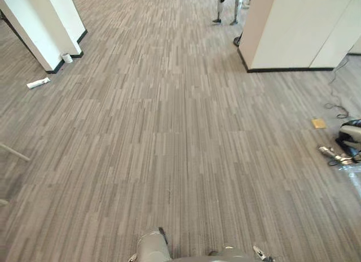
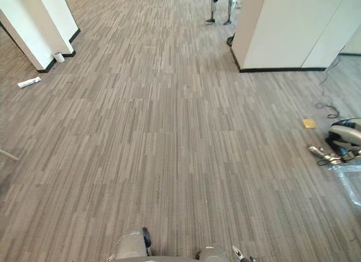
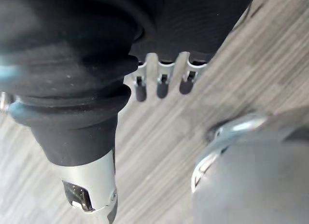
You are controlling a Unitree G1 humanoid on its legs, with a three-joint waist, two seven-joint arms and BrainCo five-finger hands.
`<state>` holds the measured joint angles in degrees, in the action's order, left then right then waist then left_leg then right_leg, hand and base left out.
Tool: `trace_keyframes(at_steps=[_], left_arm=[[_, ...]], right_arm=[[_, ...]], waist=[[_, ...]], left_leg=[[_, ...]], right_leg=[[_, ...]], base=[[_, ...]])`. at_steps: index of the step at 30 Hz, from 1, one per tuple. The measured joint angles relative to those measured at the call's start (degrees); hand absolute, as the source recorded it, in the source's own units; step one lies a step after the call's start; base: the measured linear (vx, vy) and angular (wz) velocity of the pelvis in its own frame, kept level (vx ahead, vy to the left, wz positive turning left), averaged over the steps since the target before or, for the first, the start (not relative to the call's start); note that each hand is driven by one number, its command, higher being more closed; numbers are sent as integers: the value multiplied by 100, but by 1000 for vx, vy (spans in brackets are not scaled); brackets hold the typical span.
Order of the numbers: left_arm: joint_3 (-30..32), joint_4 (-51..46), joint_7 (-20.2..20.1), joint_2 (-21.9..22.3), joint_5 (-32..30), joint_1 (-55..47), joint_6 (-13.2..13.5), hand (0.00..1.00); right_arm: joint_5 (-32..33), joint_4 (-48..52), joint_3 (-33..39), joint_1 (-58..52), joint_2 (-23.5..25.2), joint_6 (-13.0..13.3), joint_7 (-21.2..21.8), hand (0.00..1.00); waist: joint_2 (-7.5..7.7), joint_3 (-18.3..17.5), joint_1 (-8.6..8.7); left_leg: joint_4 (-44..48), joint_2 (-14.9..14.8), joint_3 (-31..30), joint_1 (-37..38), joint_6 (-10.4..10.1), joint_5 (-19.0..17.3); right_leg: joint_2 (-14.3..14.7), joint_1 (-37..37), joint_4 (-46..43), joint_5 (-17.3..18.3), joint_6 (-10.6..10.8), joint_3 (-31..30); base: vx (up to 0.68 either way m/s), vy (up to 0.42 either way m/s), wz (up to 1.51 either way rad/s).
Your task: Organize washtable
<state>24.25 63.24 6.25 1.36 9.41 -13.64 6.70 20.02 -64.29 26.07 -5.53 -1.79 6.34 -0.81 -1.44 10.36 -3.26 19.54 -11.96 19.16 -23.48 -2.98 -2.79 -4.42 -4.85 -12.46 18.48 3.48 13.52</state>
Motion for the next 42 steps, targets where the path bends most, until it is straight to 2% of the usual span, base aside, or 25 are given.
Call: trace_keyframes(at_steps=[1,3,4,6,7,8,10,13,16,17,18,19,21,22,23,24,28,32,33,34,35,37,39,40,42], left_arm=[[5,36,0,-61,0,-16,6,0],[17,151,-7,-311,-83,-1,-4,0],[10,191,-9,-331,-122,69,-6,0],[-25,284,-26,-460,-244,123,-69,0],[-165,267,-36,-496,-313,121,-93,0],[-203,258,-51,-528,-362,121,-123,0],[-242,254,-99,-548,-445,137,-147,0],[-227,213,-123,-440,-578,265,-139,0],[-117,104,-133,-310,-753,228,-123,0],[2,75,-133,-258,-794,212,-123,0],[326,92,-131,-100,-811,209,-134,0],[347,93,-126,-54,-817,203,-137,0],[757,38,-129,178,-912,204,-160,0],[890,26,-123,247,-914,206,-183,0],[1001,29,-170,266,-926,211,-241,0],[1051,15,-197,261,-927,206,-249,0],[909,-94,-234,101,-919,129,-240,0],[521,-85,-233,33,-914,120,-240,0],[369,-76,-228,0,-912,100,-235,0],[192,-11,-230,-77,-913,48,-244,0],[104,10,-232,-142,-913,24,-238,0],[-10,96,-243,-327,-917,25,-238,0],[-2,192,-244,-396,-910,30,-253,0],[-7,248,-242,-481,-911,23,-283,0],[-7,317,-241,-518,-914,21,-340,0]], right_arm=[[-36,-12,-20,1,17,-1,0,0],[-270,-179,-118,18,153,5,60,0],[-316,-197,-138,13,139,4,99,0],[-457,-250,-146,-18,153,-25,112,0],[-506,-235,-153,-57,122,-12,140,0],[-536,-227,-153,-51,122,-5,169,0],[-636,-61,-200,-99,81,-1,227,0],[-738,159,-240,-166,9,-16,221,0],[-741,285,-277,-440,35,-69,217,0],[-740,284,-297,-496,12,-75,223,0],[-750,294,-419,-549,-62,-121,228,0],[-764,320,-413,-538,-97,-128,231,0],[-786,555,-393,-520,-189,-134,229,0],[-784,605,-389,-512,-199,-125,223,0],[-774,704,-414,-471,-193,-112,211,0],[-803,711,-415,-491,-189,-105,202,0],[-800,541,-506,-392,-72,-109,208,0],[-939,461,-512,-274,-61,-105,206,0],[-961,379,-515,-248,-84,-97,207,0],[-1006,211,-584,-217,-99,-91,199,0],[-1024,132,-643,-162,-109,-90,201,0],[-1151,-22,-642,-110,-22,-36,221,0],[-1170,-161,-622,-110,11,-35,225,0],[-1173,-244,-610,-117,20,-38,232,0],[-1191,-246,-559,-118,15,-39,256,0]], waist=[[111,-33,-76],[523,-228,-22],[546,-224,32],[621,-174,115],[515,-106,153],[533,-90,199],[446,-80,276],[242,-6,423],[113,-32,558],[145,-53,556],[12,-171,526],[-53,-184,524],[-319,-175,524],[-384,-185,514],[-423,-170,427],[-368,-129,346],[-16,-99,186],[51,-75,84],[47,-79,70],[109,-118,49],[144,-148,63],[382,-271,111],[482,-285,106],[591,-274,92],[569,-234,139]], left_leg=[[48,67,12,0,168,205],[736,440,85,-86,611,-404],[911,482,57,-26,641,-545],[1024,638,102,612,705,-959],[806,713,-8,1186,664,-1308],[693,747,-57,1459,655,-1404],[-53,779,-197,2533,548,-1550],[-685,658,-290,3342,443,-1592],[-1132,577,-402,4123,236,-1705],[-1114,570,-522,4272,168,-1746],[-569,332,-566,4271,-63,-1604],[-157,188,-593,4165,-73,-1494],[2187,-480,-826,3223,130,-271],[2892,-696,-900,2906,90,11],[4164,-1096,-793,2349,13,59],[4925,-1292,-727,1928,168,-109],[4493,-1000,-152,906,70,-863],[1348,-454,166,204,49,-814],[191,-192,-44,218,-170,-566],[29,26,-151,285,-80,190],[112,154,-163,291,86,255],[650,446,-160,170,569,-353],[814,589,-121,353,658,-674],[904,754,-16,770,724,-1053],[862,914,-60,1425,768,-1385]], right_leg=[[-79,-49,29,73,65,-115],[-543,-35,-494,188,351,-292],[-639,71,-963,135,447,-416],[-824,545,-3004,-875,950,-968],[-833,899,-4141,-1270,1079,-1090],[-811,1090,-4639,-1139,945,-1081],[-542,1936,-5107,-638,313,-855],[-353,2874,-3553,-438,-37,-408],[-384,3132,-506,-1182,-15,-637],[-340,3142,-633,-1498,-41,-724],[-217,3235,-1297,-1935,-157,-848],[-167,3202,-1498,-1961,-170,-839],[105,2846,-1852,-1261,-352,-629],[213,2699,-1821,-1182,-450,-588],[515,2294,-1667,-1015,-603,-640],[702,1753,-1369,-889,-678,-740],[717,494,-497,-639,-727,-1179],[415,-212,81,-379,-393,-1468],[279,-418,229,-215,-277,-1543],[113,-596,311,-65,-190,-1625],[16,-661,313,-44,-211,-1686],[-287,-326,-600,-231,-158,-1756],[-378,-112,-1481,-356,101,-1879],[-447,322,-2980,-923,1055,-2216],[-415,825,-4603,-1222,1202,-2226]], base=[[558,187,-54],[667,152,0],[851,207,44],[757,219,35],[550,114,19],[683,78,23],[670,6,20],[721,-69,46],[776,-227,97],[831,-272,73],[686,-248,42],[1010,-408,28],[802,-330,0],[590,-159,-39],[733,-187,-60],[725,-178,-62],[636,-61,-57],[512,167,-34],[718,400,-32],[730,410,-32],[752,408,-21],[628,345,9],[608,308,16],[593,250,11],[632,180,10]])
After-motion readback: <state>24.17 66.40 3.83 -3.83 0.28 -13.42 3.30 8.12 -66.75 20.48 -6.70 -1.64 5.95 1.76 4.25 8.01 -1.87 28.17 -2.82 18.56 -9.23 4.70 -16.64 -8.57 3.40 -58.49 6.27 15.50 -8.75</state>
